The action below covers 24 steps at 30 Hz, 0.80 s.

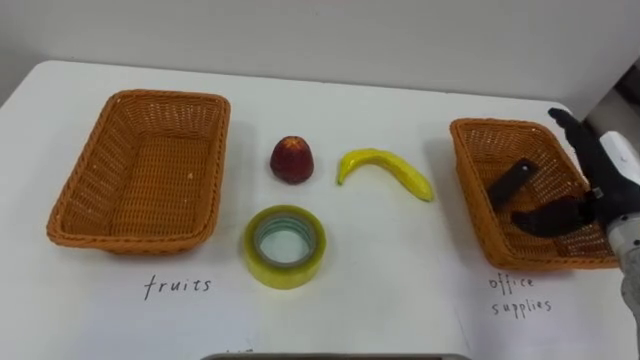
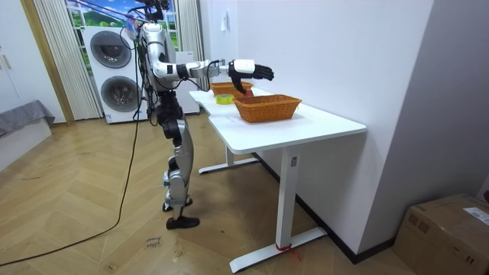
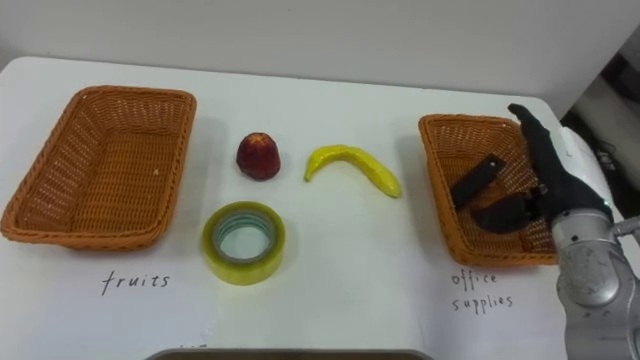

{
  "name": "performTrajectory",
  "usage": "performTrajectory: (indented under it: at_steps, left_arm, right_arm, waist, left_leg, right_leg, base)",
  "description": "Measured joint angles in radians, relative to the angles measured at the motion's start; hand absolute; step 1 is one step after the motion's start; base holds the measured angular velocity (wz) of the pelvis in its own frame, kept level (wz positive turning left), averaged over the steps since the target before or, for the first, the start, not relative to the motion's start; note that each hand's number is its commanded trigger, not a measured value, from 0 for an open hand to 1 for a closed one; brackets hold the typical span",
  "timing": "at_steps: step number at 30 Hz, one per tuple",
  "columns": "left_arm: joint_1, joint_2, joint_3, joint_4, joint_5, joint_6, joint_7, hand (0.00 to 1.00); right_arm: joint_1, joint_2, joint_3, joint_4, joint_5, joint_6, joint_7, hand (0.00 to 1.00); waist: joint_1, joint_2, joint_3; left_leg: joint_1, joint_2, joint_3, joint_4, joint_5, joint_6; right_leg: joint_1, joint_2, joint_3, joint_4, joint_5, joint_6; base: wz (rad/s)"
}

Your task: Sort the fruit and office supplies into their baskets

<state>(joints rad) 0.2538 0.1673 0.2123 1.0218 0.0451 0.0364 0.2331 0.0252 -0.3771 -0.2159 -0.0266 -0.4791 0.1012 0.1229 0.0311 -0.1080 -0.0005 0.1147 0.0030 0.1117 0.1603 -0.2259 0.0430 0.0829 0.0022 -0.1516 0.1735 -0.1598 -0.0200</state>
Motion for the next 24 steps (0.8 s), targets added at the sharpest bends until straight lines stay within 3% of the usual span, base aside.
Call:
performTrajectory:
  at_steps: [7, 24]
  left_arm:
    - [-0.008, 0.002, 0.0, 0.0, -0.011, -0.022, 0.0, 0.0]
    - [-0.005, 0.002, -0.001, 0.01, 0.009, -0.022, 0.0, 0.0]
  right_arm:
    - [-0.068, 0.0, -0.002, -0.065, 0.003, -0.012, -0.049, 0.0]
    - [-0.12, 0.0, 0.0, -0.25, 0.018, -0.016, -0.076, 0.0]
  waist:
    - [0.002, -0.006, 0.0006]
    - [0.005, -0.007, 0.0007]
  left_leg:
    - [-0.001, 0.0, 0.0, -0.001, 0.0, 0.0]
    - [-0.003, 0.002, 0.014, 0.003, 0.0, 0.0]
  right_leg:
    - [-0.001, 0.0, -0.002, -0.001, 0.0, 0.0]
    - [-0.012, 0.001, 0.009, 0.017, 0.0, 0.0]
  base:
    - [0.0]
    - [-0.02]
